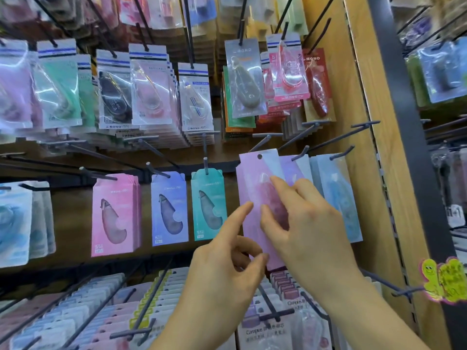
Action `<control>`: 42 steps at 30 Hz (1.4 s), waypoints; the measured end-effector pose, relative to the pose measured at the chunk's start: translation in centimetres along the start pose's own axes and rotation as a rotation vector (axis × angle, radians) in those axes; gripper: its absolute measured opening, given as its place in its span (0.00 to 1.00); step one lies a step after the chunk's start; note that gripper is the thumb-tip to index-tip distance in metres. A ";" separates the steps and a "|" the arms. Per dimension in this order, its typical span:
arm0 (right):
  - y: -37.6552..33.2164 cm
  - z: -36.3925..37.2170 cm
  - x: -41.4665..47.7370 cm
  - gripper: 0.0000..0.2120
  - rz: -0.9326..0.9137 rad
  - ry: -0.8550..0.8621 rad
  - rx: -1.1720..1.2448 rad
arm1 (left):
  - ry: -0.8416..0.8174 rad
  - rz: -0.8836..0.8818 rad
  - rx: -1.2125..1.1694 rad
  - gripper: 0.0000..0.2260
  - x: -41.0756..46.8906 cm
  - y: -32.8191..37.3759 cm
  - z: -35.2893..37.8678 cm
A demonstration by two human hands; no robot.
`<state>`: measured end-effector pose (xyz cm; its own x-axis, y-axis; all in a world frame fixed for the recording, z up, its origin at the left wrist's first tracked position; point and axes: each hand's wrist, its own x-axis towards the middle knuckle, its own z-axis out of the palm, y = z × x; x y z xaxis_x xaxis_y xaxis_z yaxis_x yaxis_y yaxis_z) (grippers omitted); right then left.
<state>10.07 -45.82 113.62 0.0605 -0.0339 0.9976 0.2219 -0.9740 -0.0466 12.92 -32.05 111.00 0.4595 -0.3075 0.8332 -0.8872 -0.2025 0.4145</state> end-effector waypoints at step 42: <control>-0.5 1.6 2.3 0.19 0.121 -0.405 -0.142 | -0.215 -0.065 0.068 0.28 5.9 -1.9 -0.7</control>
<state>11.63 -45.03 115.85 0.4602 -0.0864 0.8836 0.0560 -0.9904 -0.1260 17.29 -32.88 115.42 0.5200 -0.4814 0.7056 -0.8542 -0.2883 0.4327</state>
